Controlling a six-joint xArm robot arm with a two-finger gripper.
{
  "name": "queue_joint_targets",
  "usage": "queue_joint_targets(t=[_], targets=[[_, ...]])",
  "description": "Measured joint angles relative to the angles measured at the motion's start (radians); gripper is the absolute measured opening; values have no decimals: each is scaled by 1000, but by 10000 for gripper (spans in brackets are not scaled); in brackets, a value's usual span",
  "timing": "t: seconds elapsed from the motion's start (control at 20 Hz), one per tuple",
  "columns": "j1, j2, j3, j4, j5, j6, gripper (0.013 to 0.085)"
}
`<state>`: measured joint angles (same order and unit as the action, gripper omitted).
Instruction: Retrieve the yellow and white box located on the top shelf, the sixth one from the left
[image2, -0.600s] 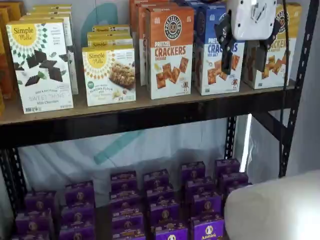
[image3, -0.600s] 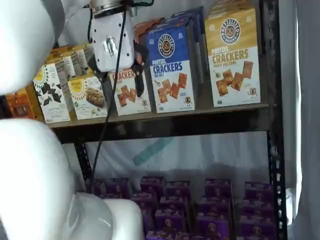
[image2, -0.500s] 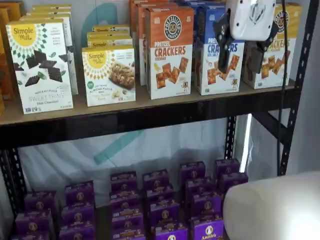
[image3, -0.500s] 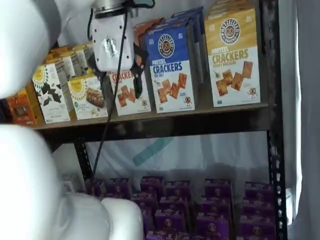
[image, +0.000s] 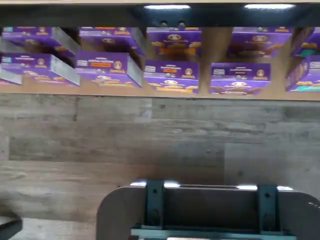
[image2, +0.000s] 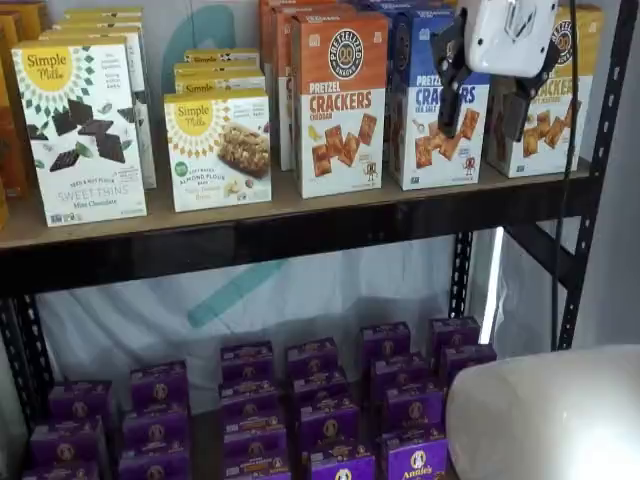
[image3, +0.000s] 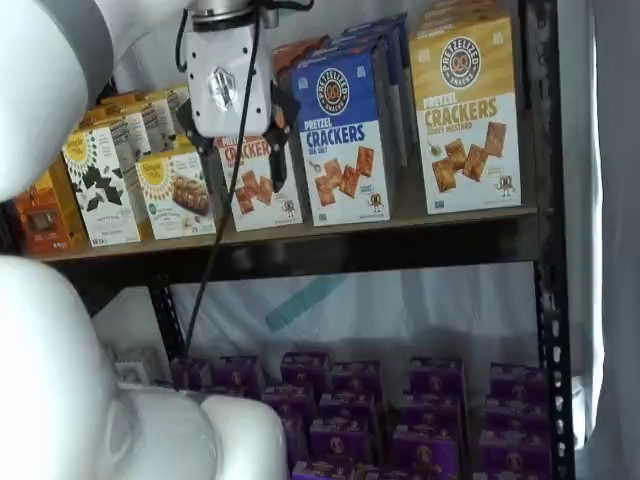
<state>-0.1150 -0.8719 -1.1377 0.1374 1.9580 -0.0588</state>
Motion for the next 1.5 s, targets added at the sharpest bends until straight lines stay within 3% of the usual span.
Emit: queue_joint_targets(t=[0.35, 0.9, 1.05, 1.5], targets=[[28, -2, 16, -89, -31, -6, 850], [-39, 16, 85, -168, -129, -95, 850], [-65, 24, 103, -184, -166, -122, 850], [-205, 69, 106, -148, -257, -250, 850]])
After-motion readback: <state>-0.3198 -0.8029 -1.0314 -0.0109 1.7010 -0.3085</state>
